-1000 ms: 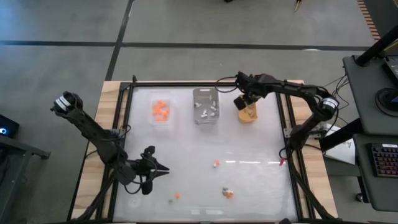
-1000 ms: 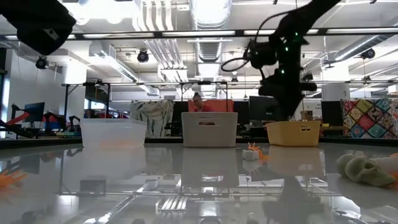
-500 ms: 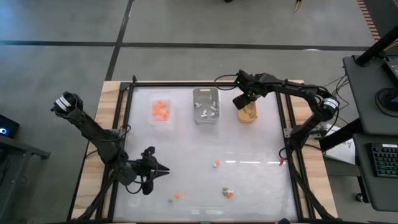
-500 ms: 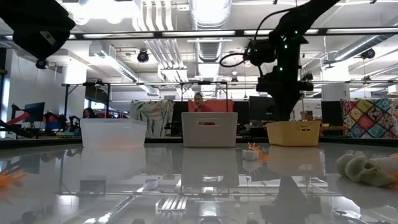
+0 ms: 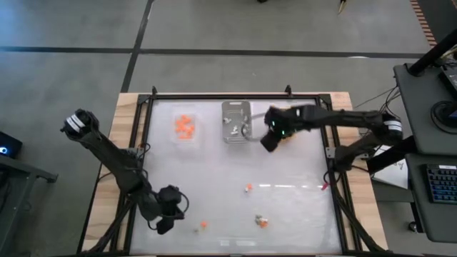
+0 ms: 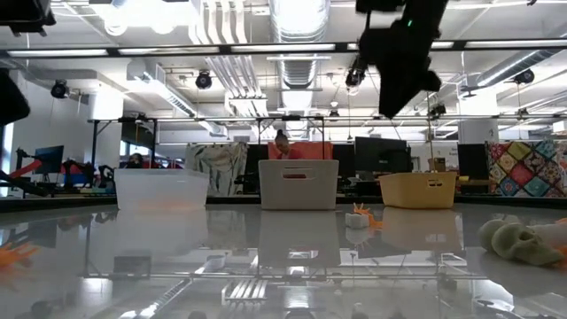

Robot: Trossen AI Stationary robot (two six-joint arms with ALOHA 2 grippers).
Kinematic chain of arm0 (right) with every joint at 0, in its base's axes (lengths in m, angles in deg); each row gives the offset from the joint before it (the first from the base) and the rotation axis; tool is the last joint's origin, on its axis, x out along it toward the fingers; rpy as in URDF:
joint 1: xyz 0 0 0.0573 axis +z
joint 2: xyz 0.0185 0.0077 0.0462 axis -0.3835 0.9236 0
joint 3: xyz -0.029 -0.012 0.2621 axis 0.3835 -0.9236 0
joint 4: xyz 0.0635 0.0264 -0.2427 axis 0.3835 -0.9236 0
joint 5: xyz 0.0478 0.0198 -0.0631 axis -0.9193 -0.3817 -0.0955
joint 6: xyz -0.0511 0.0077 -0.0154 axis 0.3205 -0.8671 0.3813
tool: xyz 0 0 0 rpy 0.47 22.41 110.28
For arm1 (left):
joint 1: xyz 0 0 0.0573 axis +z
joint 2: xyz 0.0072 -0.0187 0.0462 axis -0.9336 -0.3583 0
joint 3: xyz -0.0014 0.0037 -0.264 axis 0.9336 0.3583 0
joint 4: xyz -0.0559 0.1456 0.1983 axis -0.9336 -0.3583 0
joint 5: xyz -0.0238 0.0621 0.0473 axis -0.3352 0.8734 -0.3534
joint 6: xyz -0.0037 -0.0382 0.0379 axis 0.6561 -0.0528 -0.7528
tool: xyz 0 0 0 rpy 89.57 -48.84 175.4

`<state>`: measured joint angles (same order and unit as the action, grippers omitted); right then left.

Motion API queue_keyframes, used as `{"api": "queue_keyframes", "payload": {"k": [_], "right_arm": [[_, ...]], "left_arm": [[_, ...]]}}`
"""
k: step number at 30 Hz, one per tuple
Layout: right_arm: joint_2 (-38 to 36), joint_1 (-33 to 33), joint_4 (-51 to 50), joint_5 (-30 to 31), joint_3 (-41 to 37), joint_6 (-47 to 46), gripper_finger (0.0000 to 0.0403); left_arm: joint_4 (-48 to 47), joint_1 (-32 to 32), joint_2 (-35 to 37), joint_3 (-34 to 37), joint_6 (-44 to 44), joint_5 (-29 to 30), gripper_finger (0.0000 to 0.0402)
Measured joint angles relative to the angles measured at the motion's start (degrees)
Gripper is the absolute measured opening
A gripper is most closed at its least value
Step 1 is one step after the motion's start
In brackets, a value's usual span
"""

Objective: Sort Halloween decoration
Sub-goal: Put the cream white skull toy into the yellow bin

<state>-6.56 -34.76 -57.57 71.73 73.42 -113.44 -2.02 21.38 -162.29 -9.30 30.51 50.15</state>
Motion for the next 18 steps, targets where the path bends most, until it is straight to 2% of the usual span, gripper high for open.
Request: {"api": "queue_keyframes", "payload": {"k": [6,10,18], "right_arm": [[-3.1,15.1,0.0,4.2,-0.2,-10.4,0.0093],[-2.4,24.4,1.1,6.2,-0.4,-18.1,0.0093],[2.9,36.9,2.8,10.5,-0.5,-29.0,0.0093]], "left_arm": [[-11.3,-2.2,-5.4,-6.9,-0.7,-1.3,0.0040],[-14.9,-4.6,-9.4,-11.7,-5.5,-0.5,0.0040],[-16.5,-9.6,-18.5,-17.4,-11.4,9.0,0.0062]]}}
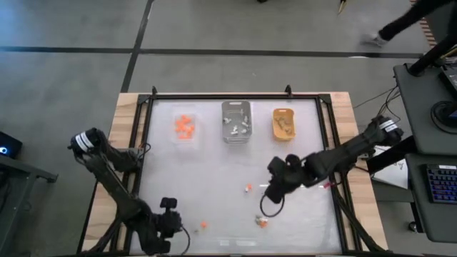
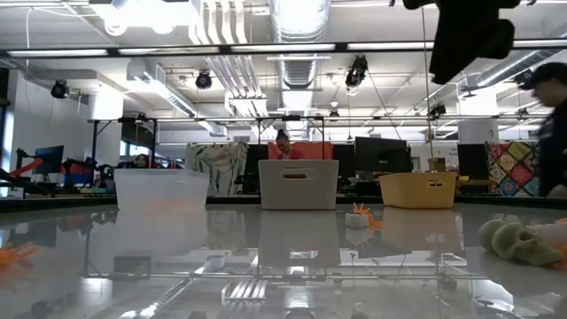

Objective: Sort Halloween decoration
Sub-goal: Put the cream white skull toy into the yellow bin

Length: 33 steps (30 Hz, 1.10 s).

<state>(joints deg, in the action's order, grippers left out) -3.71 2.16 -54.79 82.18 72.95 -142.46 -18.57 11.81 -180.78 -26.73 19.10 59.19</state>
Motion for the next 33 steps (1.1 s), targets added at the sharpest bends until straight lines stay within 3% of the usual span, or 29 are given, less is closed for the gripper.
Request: {"api": "queue_keyframes", "payload": {"k": [12,20,33], "right_arm": [[7.0,4.7,1.1,2.0,0.0,-5.8,0.0093],[8.9,4.7,1.4,2.0,0.0,-5.6,0.0094],[8.8,4.7,2.3,3.4,0.0,-4.5,0.0092]], "left_arm": [[0.4,-1.4,-7.8,-3.8,-0.8,10.0,0.0161],[8.2,-1.2,-11.8,-3.8,-2.9,12.8,0.0164],[11.7,-1.0,-16.0,-3.7,0.6,14.5,0.0161]]}}
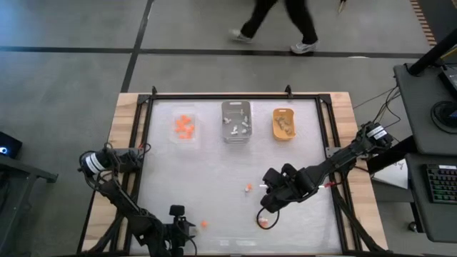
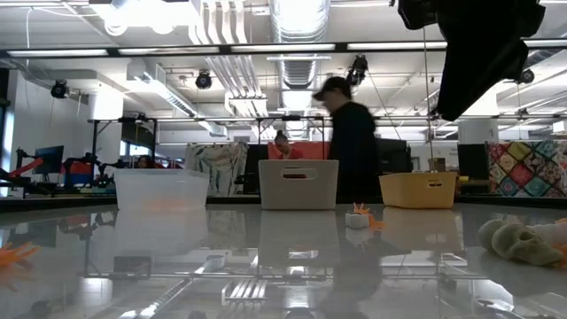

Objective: Sort Halloween decoration
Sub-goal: Put the cream white skull toy into the yellow bin

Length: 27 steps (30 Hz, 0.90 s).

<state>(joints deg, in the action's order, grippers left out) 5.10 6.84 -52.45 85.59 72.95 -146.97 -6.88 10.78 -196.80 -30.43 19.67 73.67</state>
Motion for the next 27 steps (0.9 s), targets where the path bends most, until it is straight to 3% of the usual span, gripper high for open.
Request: {"api": "queue_keyframes", "payload": {"k": [6,20,27], "right_arm": [[0.0,0.0,0.1,0.1,0.0,0.3,0.0091],[-0.1,0.0,0.5,1.6,0.0,0.4,0.0090],[-0.1,0.9,3.8,5.9,0.0,3.8,0.0092]], "left_arm": [[0.0,0.0,-1.1,0.0,2.0,0.4,0.0137],[-0.9,-0.1,-1.0,0.0,3.9,-0.2,0.0013],[-1.8,-0.2,1.6,0.0,2.2,-0.1,0.0002]]}}
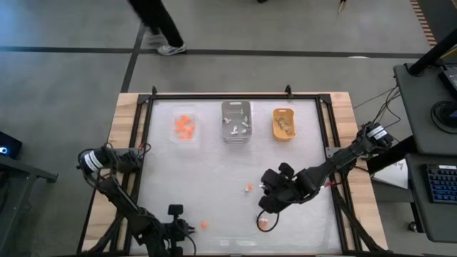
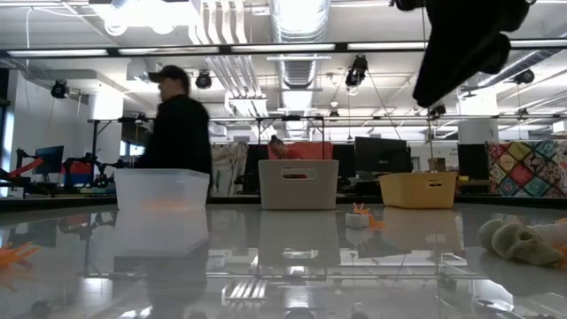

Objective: Sort Halloween decoration
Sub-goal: Put the cream white skull toy into the yellow bin

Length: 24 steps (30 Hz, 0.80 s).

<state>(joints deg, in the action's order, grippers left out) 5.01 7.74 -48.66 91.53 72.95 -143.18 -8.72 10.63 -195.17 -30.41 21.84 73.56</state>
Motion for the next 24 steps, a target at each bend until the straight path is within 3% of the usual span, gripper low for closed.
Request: {"api": "queue_keyframes", "payload": {"k": [6,12,16,24], "right_arm": [[0.0,1.7,9.6,5.9,-0.2,8.2,0.0090],[0.0,2.6,26.6,10.1,-2.6,22.3,0.0082],[0.8,2.6,41.8,10.7,-5.5,34.1,0.0082],[4.9,1.6,63.5,10.6,-8.8,51.5,0.0082]], "left_arm": [[-7.1,0.0,6.2,0.0,-2.8,3.3,0.0001],[-7.8,0.5,13.9,0.0,-12.0,13.1,0.0001],[-4.5,0.8,18.6,0.0,-20.9,19.5,0.0001],[6.6,3.3,25.1,2.4,-41.6,19.3,0.0001]]}}
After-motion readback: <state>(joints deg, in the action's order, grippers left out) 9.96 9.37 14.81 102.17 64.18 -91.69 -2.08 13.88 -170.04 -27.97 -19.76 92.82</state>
